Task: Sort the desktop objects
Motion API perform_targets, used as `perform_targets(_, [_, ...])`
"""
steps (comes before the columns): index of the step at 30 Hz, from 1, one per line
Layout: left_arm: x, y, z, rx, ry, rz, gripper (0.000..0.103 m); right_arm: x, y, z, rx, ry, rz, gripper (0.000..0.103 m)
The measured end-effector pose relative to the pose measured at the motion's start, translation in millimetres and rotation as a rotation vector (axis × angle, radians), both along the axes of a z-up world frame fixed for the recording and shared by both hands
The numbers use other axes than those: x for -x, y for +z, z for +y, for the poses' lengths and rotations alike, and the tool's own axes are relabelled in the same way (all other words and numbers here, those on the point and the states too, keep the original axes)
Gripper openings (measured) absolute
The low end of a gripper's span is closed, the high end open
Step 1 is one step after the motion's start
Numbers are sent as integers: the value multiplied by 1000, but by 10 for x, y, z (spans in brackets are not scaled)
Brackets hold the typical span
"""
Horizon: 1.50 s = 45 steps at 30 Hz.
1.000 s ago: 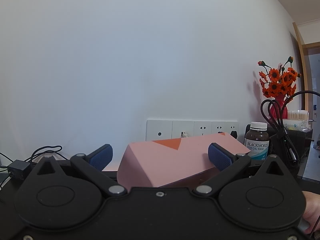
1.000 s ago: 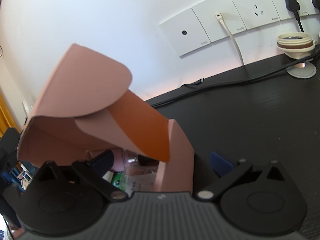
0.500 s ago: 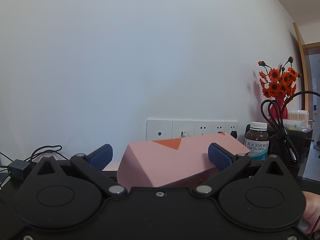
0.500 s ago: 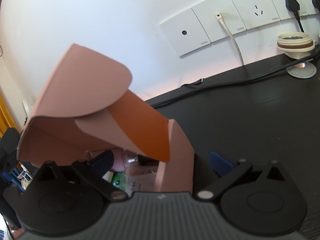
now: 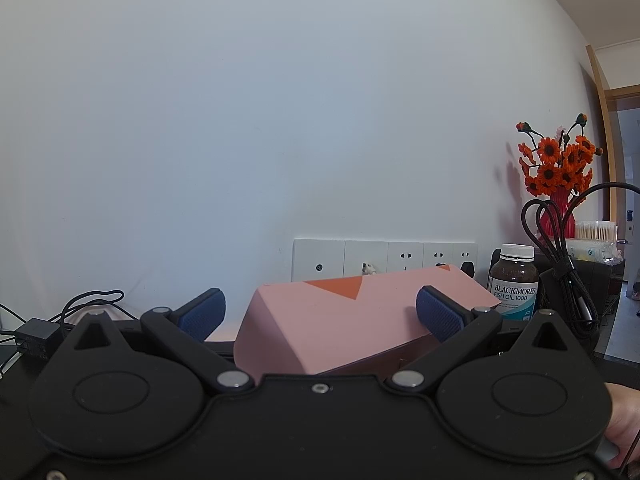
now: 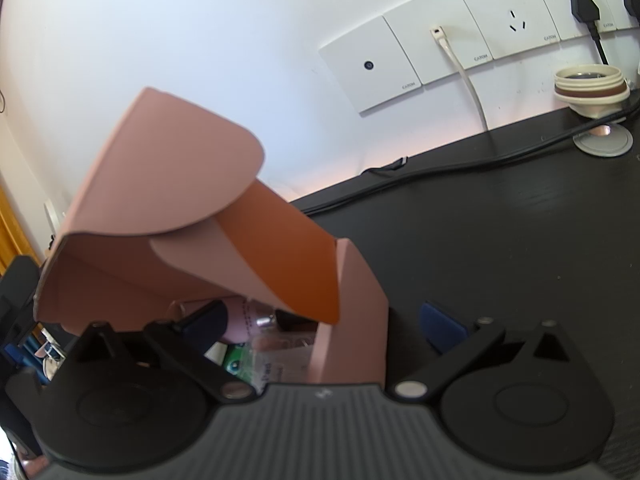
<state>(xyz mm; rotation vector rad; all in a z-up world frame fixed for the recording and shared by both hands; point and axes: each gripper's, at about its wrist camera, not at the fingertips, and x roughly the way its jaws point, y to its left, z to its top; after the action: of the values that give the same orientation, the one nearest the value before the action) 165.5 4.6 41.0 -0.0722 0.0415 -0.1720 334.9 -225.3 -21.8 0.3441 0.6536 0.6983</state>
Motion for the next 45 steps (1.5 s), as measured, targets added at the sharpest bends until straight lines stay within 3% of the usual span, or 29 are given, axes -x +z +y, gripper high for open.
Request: perform_targets(45, [-19, 1, 11, 4, -2, 2, 103, -6, -7, 8, 0, 1, -1, 102])
